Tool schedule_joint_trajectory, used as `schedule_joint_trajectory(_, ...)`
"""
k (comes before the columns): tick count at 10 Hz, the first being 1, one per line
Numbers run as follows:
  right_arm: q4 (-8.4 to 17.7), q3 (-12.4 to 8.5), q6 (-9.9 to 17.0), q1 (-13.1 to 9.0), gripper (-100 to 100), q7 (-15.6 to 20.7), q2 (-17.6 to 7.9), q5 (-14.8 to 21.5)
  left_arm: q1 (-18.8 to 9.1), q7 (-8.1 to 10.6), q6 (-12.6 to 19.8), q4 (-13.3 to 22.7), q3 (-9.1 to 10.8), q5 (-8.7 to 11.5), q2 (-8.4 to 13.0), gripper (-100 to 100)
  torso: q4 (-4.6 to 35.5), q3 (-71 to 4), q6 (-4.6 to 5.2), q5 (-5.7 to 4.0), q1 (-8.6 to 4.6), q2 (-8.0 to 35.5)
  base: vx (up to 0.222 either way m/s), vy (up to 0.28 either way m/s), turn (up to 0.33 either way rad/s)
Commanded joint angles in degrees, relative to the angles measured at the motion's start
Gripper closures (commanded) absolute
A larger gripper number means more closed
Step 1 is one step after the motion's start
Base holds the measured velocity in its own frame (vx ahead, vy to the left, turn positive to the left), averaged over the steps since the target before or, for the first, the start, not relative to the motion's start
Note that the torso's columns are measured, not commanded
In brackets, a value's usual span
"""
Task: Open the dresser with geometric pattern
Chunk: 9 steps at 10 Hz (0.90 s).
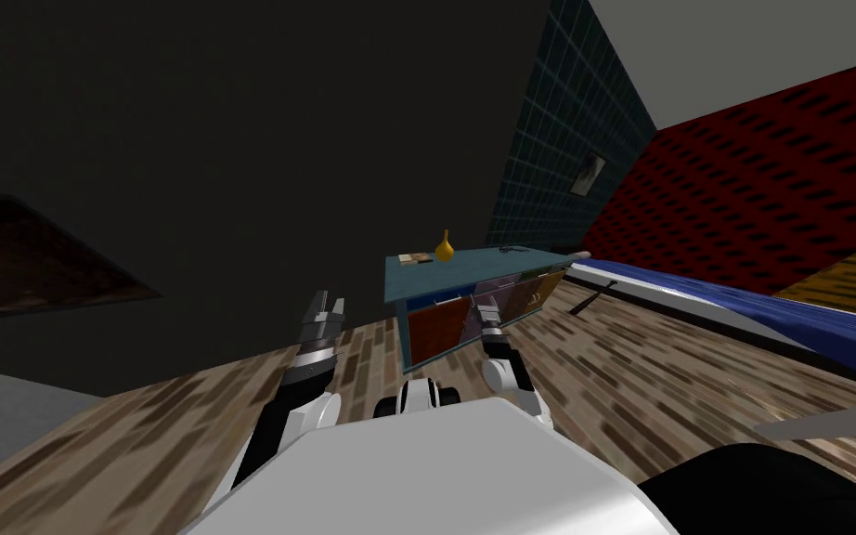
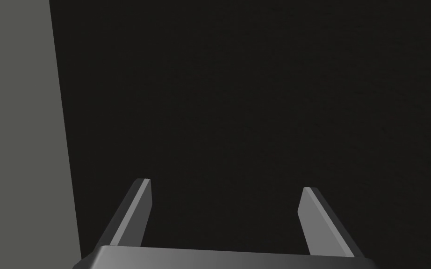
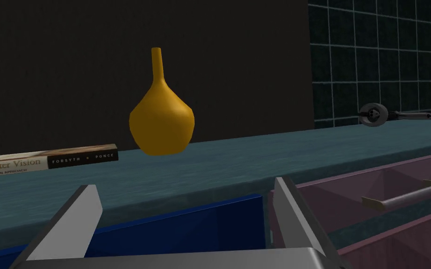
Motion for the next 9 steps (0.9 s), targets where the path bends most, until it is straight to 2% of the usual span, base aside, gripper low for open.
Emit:
schedule_joint_trajectory(1,1.84,0.7,0.09,-1.06,-100,-4.51,-0.02,-2.48,-0.01,0.0,0.0,0.0,0.0,0.0,0.0,0,0.01,0.02,-0.04,0.0,0.01,0.02,-0.031,-0.002,0.059)
schedule_joint_trajectory(2,1.84,0.7,0.09,-1.06,-100,-5.52,-0.02,-2.48,0.0,0.0,0.0,0.0,0.0,0.0,0.0,0,0.0,0.01,0.02,0.0,-0.01,0.01,-0.015,0.0,-0.034)
schedule_joint_trajectory(3,3.57,1.33,0.07,-2.07,-100,-7.5,-0.12,-4.65,0.0,0.0,0.0,0.0,0.0,0.0,0.0,0,-0.01,-0.02,0.01,0.0,0.0,-0.04,-0.027,0.002,0.128)
schedule_joint_trajectory(5,3.57,1.33,0.07,-2.07,-100,-9.49,-0.12,-4.65,0.0,0.0,0.0,0.0,0.0,0.0,0.0,0,-0.01,-0.01,0.0,0.0,0.01,-0.02,-0.019,0.0,0.046)
schedule_joint_trajectory(6,5.32,2.0,0.06,-3.14,-100,-11.77,-0.22,-6.77,0.0,0.0,0.0,0.0,0.0,0.0,0.0,0,-0.01,-0.03,0.01,0.0,0.0,-0.05,-0.024,0.0,0.109)
schedule_joint_trajectory(7,5.32,2.0,0.06,-3.14,-100,-13.23,-0.22,-6.77,0.0,0.0,0.0,0.0,0.0,0.0,0.0,0,-0.01,-0.01,-0.04,-0.01,0.01,-0.02,-0.025,0.0,0.095)
schedule_joint_trajectory(8,7.08,2.7,0.06,-4.29,-100,-14.89,-0.31,-8.86,0.0,0.0,0.0,0.0,0.0,0.0,0.0,0,0.0,0.0,-0.01,0.0,0.01,-0.01,-0.029,-0.001,0.177)
schedule_joint_trajectory(9,7.08,2.7,0.06,-4.29,-100,-16.62,-0.31,-8.86,-0.01,0.0,0.0,0.0,0.0,0.0,0.0,0,0.0,0.0,-0.03,0.0,0.01,0.0,-0.03,-0.001,0.065)
